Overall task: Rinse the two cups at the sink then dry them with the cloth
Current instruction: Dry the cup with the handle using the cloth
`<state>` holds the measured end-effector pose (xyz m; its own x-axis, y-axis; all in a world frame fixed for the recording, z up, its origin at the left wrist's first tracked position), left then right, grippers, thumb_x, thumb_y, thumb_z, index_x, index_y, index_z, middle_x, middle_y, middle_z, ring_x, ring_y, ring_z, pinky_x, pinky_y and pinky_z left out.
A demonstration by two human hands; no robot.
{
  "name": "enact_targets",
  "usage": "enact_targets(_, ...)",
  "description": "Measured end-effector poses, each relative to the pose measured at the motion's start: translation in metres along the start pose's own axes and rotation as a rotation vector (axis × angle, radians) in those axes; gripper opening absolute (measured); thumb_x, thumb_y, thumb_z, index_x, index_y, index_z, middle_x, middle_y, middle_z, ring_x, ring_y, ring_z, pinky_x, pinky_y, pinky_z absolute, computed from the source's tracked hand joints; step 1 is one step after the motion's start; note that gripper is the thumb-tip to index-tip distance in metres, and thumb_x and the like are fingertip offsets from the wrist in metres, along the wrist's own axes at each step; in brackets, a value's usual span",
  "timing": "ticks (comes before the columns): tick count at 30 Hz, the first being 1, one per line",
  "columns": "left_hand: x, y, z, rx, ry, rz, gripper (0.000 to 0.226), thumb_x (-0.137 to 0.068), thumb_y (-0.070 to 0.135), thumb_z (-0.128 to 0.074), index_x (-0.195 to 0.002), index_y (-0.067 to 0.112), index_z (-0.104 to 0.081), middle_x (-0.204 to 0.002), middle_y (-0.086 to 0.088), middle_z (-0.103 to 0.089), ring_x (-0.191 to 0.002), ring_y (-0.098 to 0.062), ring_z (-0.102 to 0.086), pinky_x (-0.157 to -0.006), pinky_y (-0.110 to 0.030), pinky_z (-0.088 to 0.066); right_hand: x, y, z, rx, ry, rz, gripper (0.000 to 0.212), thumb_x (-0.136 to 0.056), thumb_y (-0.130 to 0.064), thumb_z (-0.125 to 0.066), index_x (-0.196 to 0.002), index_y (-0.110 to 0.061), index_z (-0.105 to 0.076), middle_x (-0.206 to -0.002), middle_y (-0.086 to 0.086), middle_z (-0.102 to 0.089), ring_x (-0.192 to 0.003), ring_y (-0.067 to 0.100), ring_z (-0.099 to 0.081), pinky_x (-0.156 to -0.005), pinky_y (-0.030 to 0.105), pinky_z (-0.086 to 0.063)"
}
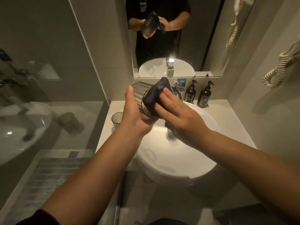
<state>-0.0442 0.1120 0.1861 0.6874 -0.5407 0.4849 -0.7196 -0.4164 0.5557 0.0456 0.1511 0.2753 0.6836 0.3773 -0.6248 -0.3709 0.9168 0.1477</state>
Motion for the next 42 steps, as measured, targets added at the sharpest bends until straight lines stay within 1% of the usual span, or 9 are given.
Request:
enact_targets(10, -0.015, 0.005, 0.023, -0.022, 0.120, -0.073, 0.078, -0.088, 0.076, -0.046, -0.126, 0.012, -0.068, -0.116, -0.015, -0.075, -0.105, -0.031, -0.073, -0.087, -0.044, -0.061, 0.029, 0.010, -0.030, -0.221, -0.172, -0.199, 0.062, -0.070, 0.003, -0.077, -0.128, -0.008, -0.058, -0.135, 0.014, -0.055, -0.120, 0.033, -0.055, -0.094, 0.039, -0.052)
enact_targets(14, -0.017, 0.018, 0.031, 0.003, 0.132, -0.165, 0.070, -0.089, 0.075, -0.046, -0.124, 0.018, -0.068, -0.119, -0.014, -0.074, -0.105, -0.032, -0.072, -0.086, -0.049, -0.061, 0.077, 0.032, -0.072, -0.560, -0.658, -0.644, 0.044, -0.086, -0.007, -0.059, -0.125, -0.027, -0.062, -0.116, 0.002, -0.067, -0.096, 0.020, -0.061, -0.078, 0.025, -0.050)
enact_targets(17, -0.016, 0.027, 0.028, 0.008, 0.076, -0.219, 0.072, -0.089, 0.075, -0.044, -0.129, 0.019, -0.065, -0.120, -0.013, -0.074, -0.107, -0.031, -0.072, -0.090, -0.048, -0.060, 0.119, 0.029, -0.088, -0.723, -0.934, -0.778, 0.030, -0.079, -0.008, -0.052, -0.095, -0.026, -0.071, -0.093, 0.004, -0.070, -0.082, 0.020, -0.063, -0.067, 0.026, -0.051)
enact_targets(22, -0.020, 0.025, 0.036, -0.025, 0.081, -0.255, 0.074, -0.090, 0.074, -0.044, -0.135, 0.018, -0.061, -0.126, -0.013, -0.071, -0.111, -0.029, -0.071, -0.088, -0.045, -0.061, 0.148, 0.049, -0.089, -0.596, -0.835, -0.920, 0.019, -0.078, -0.015, -0.056, -0.090, -0.025, -0.065, -0.087, -0.002, -0.068, -0.075, 0.016, -0.061, -0.061, 0.027, -0.048)
enact_targets(26, -0.020, 0.018, 0.044, -0.081, 0.114, -0.294, 0.067, -0.094, 0.069, -0.044, -0.128, 0.015, -0.065, -0.120, -0.012, -0.074, -0.109, -0.027, -0.072, -0.086, -0.042, -0.062, 0.150, 0.023, -0.096, -0.251, -0.740, -0.633, 0.017, -0.087, -0.017, -0.052, -0.103, -0.021, -0.051, -0.105, 0.001, -0.057, -0.094, 0.020, -0.056, -0.066, 0.026, -0.038)
enact_targets(30, -0.019, 0.012, 0.052, -0.120, 0.165, -0.317, 0.049, -0.094, 0.063, -0.050, -0.109, 0.021, -0.070, -0.116, -0.009, -0.076, -0.109, -0.026, -0.072, -0.099, -0.047, -0.055, 0.197, -0.022, -0.137, -0.280, -0.961, -0.578, 0.030, -0.090, -0.026, -0.052, -0.119, -0.018, -0.046, -0.122, 0.003, -0.049, -0.115, 0.023, -0.048, -0.087, 0.033, -0.041)
enact_targets(34, -0.018, 0.005, 0.060, -0.126, 0.206, -0.318, 0.051, -0.092, 0.062, -0.054, -0.118, 0.021, -0.067, -0.118, -0.009, -0.075, -0.110, -0.028, -0.071, -0.098, -0.049, -0.056, 0.228, -0.040, -0.153, -0.192, -1.009, -0.541, 0.066, -0.076, -0.063, -0.045, -0.124, -0.019, -0.046, -0.123, 0.004, -0.056, -0.117, 0.031, -0.053, -0.100, 0.047, -0.041)
enact_targets(38, -0.015, -0.005, 0.056, -0.133, 0.177, -0.288, 0.042, -0.095, 0.059, -0.050, -0.107, 0.023, -0.067, -0.114, -0.009, -0.076, -0.111, -0.028, -0.070, -0.102, -0.048, -0.053, 0.242, -0.045, -0.156, -0.258, -1.091, -0.570, 0.107, -0.067, -0.087, -0.020, -0.150, -0.019, -0.015, -0.158, 0.005, -0.020, -0.146, 0.032, -0.012, -0.115, 0.057, -0.002)
enact_targets(42, -0.012, -0.015, 0.053, -0.171, 0.130, -0.272, 0.041, -0.098, 0.055, -0.048, -0.117, 0.022, -0.064, -0.091, -0.002, -0.080, -0.102, -0.026, -0.071, -0.093, -0.044, -0.056, 0.234, -0.045, -0.152, -0.333, -1.138, -0.561, 0.122, -0.052, -0.092, -0.003, -0.152, -0.022, -0.003, -0.161, 0.000, -0.002, -0.148, 0.026, 0.002, -0.117, 0.052, 0.004)
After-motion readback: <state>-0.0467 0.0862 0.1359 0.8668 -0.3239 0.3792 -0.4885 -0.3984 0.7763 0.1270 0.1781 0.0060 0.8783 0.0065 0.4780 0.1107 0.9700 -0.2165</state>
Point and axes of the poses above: each hand's wrist, its own x-axis away from the middle knuckle, its own z-axis out of the back of the hand, y = z × x, the point moved 10 cm from there along -x, towards the middle knuckle
